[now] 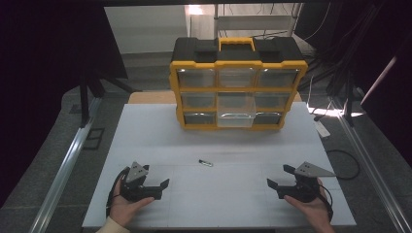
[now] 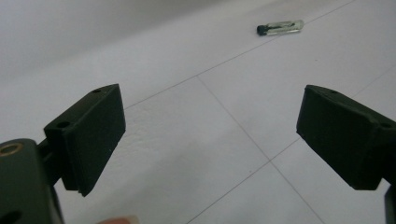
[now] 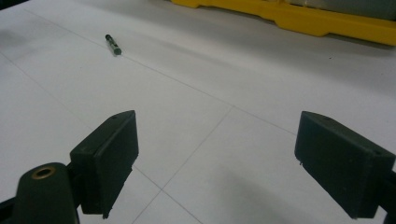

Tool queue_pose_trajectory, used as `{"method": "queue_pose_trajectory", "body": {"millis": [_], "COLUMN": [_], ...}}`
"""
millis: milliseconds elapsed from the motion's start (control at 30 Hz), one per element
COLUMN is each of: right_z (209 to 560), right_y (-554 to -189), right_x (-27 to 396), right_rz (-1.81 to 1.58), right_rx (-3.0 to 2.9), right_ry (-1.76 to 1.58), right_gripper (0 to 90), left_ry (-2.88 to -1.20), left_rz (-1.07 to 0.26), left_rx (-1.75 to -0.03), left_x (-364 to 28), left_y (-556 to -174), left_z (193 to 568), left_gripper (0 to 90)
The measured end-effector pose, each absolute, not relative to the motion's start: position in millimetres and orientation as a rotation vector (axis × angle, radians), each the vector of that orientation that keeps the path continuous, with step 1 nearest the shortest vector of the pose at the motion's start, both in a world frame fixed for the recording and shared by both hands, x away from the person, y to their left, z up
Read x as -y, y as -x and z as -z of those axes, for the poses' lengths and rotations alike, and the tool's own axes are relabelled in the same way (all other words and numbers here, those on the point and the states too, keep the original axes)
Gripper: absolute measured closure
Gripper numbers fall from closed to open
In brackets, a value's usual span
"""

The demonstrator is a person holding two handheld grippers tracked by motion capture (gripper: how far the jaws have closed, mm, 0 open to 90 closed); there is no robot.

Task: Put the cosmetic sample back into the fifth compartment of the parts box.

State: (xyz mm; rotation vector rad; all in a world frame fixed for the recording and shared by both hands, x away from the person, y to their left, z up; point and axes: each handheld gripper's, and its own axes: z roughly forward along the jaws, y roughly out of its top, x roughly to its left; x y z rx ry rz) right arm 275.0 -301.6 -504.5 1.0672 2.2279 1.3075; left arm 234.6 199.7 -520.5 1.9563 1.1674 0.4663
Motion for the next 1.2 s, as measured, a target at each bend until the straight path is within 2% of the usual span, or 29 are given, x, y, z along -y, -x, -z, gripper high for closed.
{"method": "queue_pose_trajectory", "body": {"millis": [1200], "right_z": [509.5], "right_y": [-278.2], "right_x": [294.3], "right_rz": [-1.26], "right_rx": [-2.265], "right_ry": [-1.072], "right_gripper": [15.0], "left_ry": [-1.967], "left_rz": [-0.47], "left_rx": [-1.122], "left_x": [-201.2], "left_y": [-233.5], "left_z": [521.5], "left_gripper": [9.2]}}
